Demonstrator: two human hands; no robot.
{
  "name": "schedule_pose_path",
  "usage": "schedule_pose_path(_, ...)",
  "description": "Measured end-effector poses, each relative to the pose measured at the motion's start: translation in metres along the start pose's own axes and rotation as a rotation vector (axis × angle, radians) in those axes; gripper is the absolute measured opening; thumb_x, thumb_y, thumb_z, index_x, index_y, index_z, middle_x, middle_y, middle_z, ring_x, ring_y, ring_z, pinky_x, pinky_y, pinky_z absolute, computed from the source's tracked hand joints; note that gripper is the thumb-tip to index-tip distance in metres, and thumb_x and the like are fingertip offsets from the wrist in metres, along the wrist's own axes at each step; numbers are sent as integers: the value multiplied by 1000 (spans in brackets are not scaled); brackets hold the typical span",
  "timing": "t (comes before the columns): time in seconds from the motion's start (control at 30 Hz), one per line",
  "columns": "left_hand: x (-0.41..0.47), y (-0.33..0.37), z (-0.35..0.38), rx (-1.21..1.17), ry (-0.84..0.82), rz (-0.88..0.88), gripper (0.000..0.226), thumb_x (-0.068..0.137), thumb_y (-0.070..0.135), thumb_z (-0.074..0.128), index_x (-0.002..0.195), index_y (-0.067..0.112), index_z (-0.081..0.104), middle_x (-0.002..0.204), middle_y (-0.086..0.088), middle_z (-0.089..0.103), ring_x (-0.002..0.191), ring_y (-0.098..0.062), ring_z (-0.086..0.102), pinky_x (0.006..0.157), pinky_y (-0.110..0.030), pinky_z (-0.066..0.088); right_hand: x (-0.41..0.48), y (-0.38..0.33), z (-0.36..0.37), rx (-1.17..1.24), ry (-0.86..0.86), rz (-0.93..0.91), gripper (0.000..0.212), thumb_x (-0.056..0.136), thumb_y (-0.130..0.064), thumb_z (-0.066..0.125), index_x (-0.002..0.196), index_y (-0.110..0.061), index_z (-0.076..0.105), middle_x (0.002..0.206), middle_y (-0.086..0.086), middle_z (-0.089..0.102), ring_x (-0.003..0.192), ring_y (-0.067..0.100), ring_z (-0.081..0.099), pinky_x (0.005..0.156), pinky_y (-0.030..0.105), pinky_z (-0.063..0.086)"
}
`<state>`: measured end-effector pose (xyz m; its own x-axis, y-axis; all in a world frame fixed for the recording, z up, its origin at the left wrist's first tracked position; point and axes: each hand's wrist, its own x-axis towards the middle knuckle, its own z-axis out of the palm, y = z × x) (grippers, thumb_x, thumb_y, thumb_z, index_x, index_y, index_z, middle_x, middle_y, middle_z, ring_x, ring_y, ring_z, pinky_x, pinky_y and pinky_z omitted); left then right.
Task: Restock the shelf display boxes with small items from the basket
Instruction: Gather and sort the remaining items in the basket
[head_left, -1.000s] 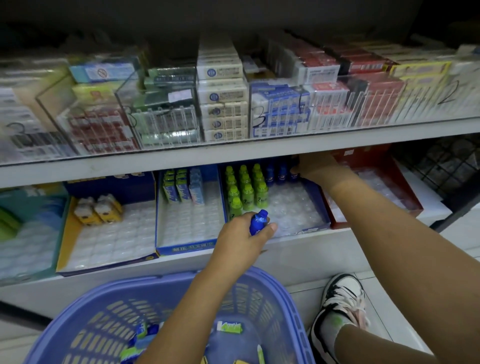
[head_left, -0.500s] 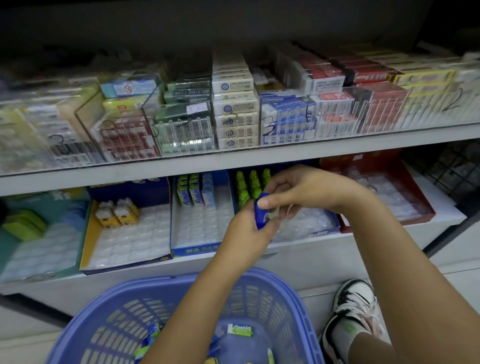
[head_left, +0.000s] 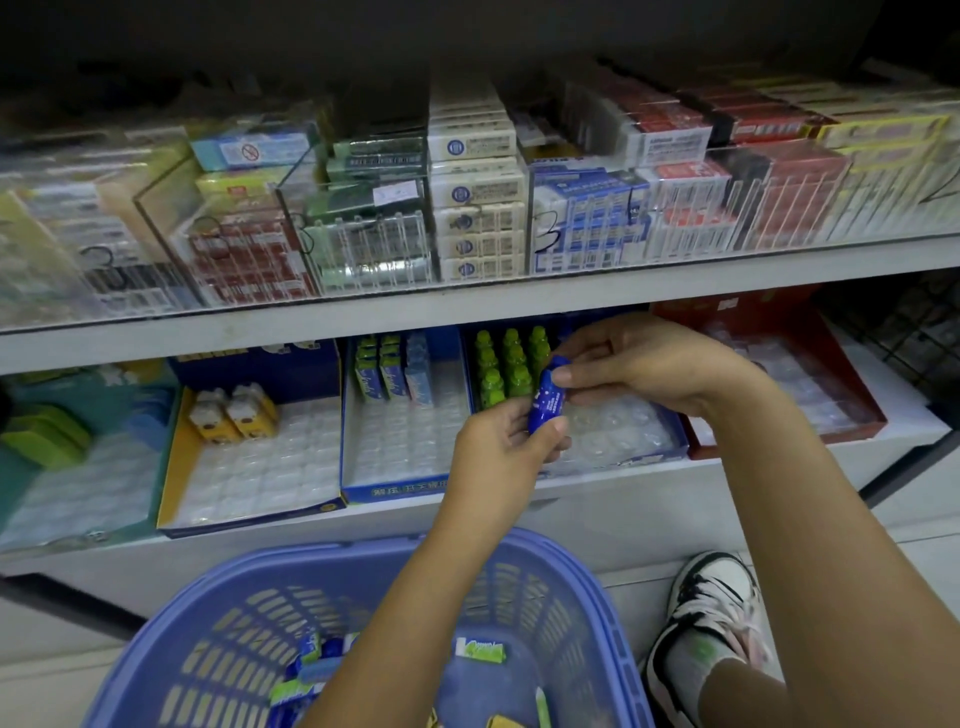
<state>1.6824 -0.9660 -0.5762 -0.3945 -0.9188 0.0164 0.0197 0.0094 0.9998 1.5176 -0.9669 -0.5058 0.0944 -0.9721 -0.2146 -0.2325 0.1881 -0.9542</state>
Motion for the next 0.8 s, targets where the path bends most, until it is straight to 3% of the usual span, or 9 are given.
schedule_pose_path(0.2,9,-4,11,25,123,21,29,83,5,69,108,17,59,98,0,68,90,-18,67,85,-34,54,2,-6,2,-57,138,36,26,75,-10,75,99,-4,66,94,14,70,83,18,69,68,18,58)
schedule_pose_path(0.3,12,-8,12,103,177,44,35,81,6,72,113,11,60,99,0,68,91,-16,67,83,-29,54,3,-8,2,-64,168,69,28,75,-6,75,101,-1,65,95,15,70,81,19,70,67,19,58)
schedule_pose_path(0.37,14,-9,12,129,220,65,33,78,6,74,106,15,59,100,-1,67,89,-15,67,81,-27,54,3,-9,3,-50,157,69,28,76,-2,73,102,0,64,97,16,69,79,15,70,66,18,57)
schedule_pose_path(0.57,19,-5,15,209,329,140,32,75,10,78,93,21,54,84,12,61,74,-1,61,67,-12,51,6,-11,12,-51,212,106,22,74,-8,75,82,-16,56,87,8,67,73,16,69,66,20,58)
schedule_pose_path(0.67,13,-4,14,299,272,126,32,81,20,73,108,18,55,87,12,61,76,-1,61,66,-11,49,7,-10,9,8,311,31,23,76,-3,74,96,-8,62,93,8,67,73,11,66,65,18,58)
schedule_pose_path(0.73,2,-8,9,479,169,168,36,88,28,64,121,17,56,103,7,64,91,-8,61,79,-17,49,9,-7,3,-10,389,-16,28,78,-3,72,105,0,63,98,13,67,76,13,65,71,22,58)
schedule_pose_path(0.8,-9,-13,2,737,35,241,36,93,33,55,127,19,56,123,5,61,109,-10,56,90,-18,40,12,-4,-1,-171,464,-14,27,80,-12,72,103,1,65,98,14,68,79,17,66,74,21,57)
